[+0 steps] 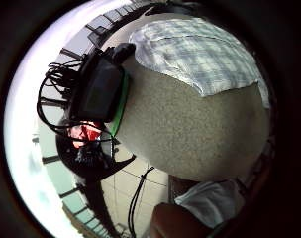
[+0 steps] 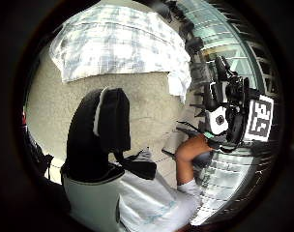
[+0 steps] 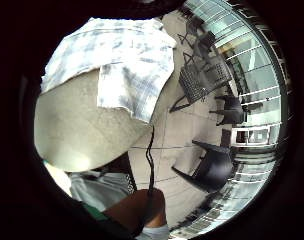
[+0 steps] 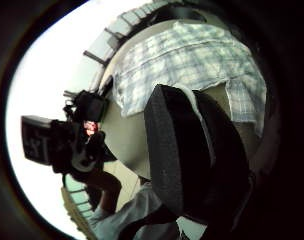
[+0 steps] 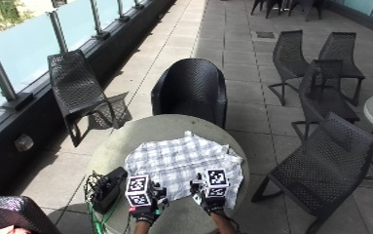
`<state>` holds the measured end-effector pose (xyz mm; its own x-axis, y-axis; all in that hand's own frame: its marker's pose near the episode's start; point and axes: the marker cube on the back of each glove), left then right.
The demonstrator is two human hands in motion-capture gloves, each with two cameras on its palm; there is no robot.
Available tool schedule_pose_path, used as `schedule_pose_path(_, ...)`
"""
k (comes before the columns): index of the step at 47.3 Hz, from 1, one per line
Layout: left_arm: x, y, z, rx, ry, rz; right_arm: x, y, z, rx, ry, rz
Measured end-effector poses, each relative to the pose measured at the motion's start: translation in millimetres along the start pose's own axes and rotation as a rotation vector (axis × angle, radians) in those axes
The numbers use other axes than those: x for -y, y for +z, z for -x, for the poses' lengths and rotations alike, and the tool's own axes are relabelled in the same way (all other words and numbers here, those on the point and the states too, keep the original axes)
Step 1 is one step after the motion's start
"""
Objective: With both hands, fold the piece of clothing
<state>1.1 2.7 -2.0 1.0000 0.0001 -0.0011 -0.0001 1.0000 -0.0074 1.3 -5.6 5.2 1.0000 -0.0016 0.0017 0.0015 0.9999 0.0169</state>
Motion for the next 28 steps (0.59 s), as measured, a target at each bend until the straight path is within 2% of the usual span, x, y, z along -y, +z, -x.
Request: schedule_pose_path(28, 3.1, 0.9, -4.3, 0.006, 0.022, -0.011, -1.5, -1.1, -4.2, -0.003, 0.004, -0.005)
